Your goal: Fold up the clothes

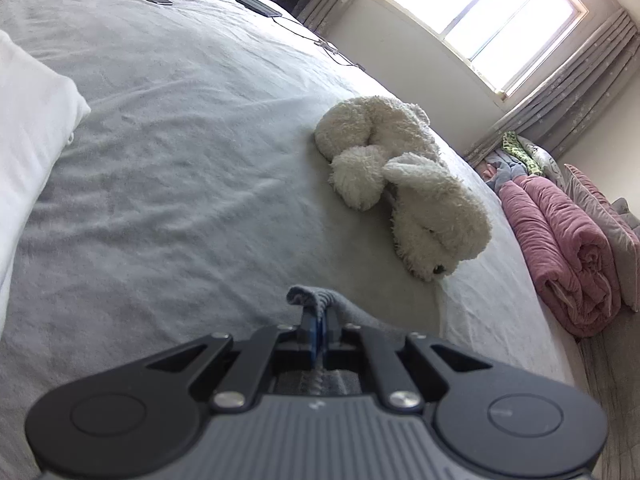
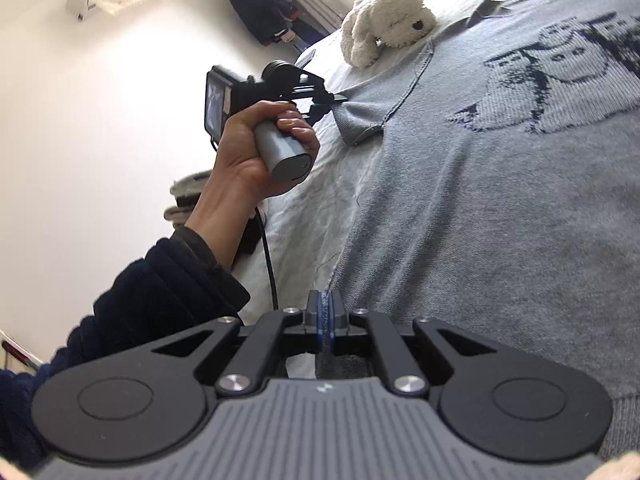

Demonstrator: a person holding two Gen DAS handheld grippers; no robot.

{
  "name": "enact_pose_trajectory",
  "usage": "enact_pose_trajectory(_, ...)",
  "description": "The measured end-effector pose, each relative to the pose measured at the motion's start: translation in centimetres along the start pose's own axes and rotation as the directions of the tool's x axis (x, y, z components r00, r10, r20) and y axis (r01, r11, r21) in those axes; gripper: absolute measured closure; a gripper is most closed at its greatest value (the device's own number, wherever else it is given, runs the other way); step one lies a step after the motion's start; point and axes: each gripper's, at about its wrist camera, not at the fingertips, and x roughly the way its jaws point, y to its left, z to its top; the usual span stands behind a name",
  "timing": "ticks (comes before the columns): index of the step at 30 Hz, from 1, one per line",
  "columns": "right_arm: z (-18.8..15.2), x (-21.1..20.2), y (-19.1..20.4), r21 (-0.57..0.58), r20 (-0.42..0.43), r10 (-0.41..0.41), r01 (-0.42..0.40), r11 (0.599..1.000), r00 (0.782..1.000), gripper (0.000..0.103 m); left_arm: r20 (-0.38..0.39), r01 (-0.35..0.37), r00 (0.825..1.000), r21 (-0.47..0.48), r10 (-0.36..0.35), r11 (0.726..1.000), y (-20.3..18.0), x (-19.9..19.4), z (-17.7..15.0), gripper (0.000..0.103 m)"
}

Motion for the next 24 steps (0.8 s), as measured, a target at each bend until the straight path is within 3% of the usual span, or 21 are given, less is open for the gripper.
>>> enact_pose_trajectory(8, -0.4, -2.2, -3.0, 0.129, 0.048, 0.037, -0.043, 0.991, 0.998, 0.097, 0.041, 0.021, 0.999, 0.051, -0.024, 0.998, -4.1, -2.5, 0.0, 0.101)
enact_pose_trajectory(17, -0.5, -5.3, -5.0, 0.153, 0.123, 0.02, -0.039, 0.987, 0.992, 0.097, 0.103, 0.016, 0.994, 0.139, -0.031, 0.99, -9.7, -5.1, -1.6, 0.101)
enact_pose_trajectory(24, -0.9, -6.6, -6.9, 0.218, 0.146, 0.005, -0.037, 0.975, 0.989, 0.097, 0.079, 0.024, 0.996, 0.14, -0.035, 0.99, -14.5, -4.6, -3.4, 0.101)
